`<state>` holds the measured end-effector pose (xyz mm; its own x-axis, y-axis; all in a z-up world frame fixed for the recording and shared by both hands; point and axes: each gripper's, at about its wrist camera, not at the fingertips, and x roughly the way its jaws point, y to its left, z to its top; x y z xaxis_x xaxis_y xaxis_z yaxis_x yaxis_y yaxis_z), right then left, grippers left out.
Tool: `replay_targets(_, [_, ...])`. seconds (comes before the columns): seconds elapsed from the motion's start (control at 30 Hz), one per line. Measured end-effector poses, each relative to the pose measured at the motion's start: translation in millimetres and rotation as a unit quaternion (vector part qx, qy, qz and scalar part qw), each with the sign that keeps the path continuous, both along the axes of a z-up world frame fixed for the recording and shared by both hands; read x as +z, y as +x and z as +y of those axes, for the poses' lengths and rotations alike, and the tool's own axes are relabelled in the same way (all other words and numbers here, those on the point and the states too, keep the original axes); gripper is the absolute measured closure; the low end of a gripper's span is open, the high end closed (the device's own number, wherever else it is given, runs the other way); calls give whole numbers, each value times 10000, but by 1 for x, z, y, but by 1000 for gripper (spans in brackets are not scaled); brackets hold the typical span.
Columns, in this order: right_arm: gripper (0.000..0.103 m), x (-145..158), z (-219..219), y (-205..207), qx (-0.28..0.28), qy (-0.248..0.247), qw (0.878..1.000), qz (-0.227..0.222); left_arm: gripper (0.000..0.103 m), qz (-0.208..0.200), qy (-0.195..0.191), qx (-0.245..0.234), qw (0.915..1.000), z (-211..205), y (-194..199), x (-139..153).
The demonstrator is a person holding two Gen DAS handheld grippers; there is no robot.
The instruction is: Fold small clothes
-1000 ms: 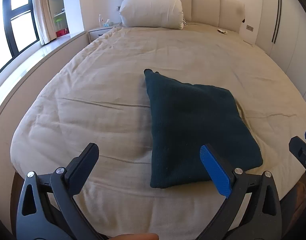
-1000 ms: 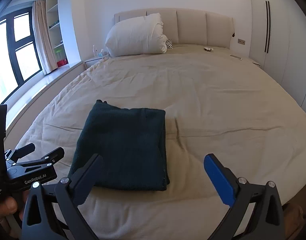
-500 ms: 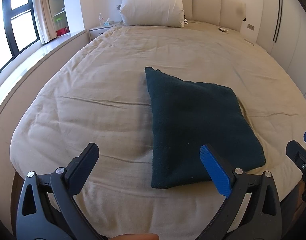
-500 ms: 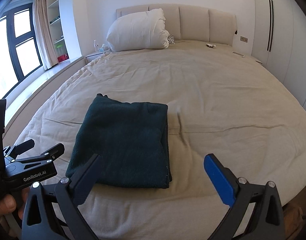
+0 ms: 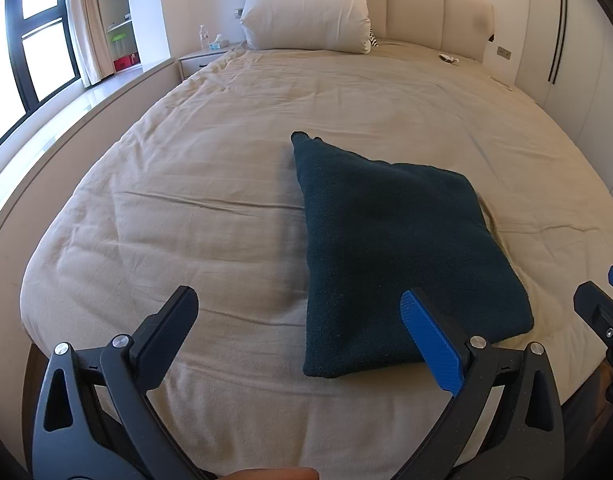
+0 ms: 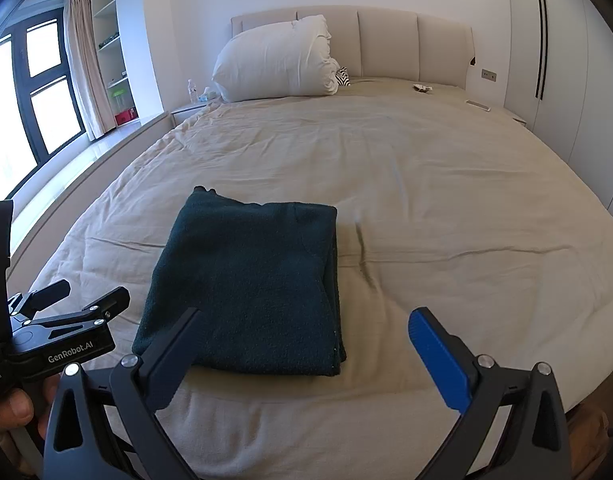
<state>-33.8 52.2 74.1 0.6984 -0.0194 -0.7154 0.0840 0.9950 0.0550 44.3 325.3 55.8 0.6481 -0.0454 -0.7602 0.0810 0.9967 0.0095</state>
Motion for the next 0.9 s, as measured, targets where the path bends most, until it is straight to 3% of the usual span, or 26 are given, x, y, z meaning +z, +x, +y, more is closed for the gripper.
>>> replay_targets(0.9, [0, 0, 2, -2, -10, 13, 10000, 33, 0, 23, 2, 0, 10000, 2, 0, -1])
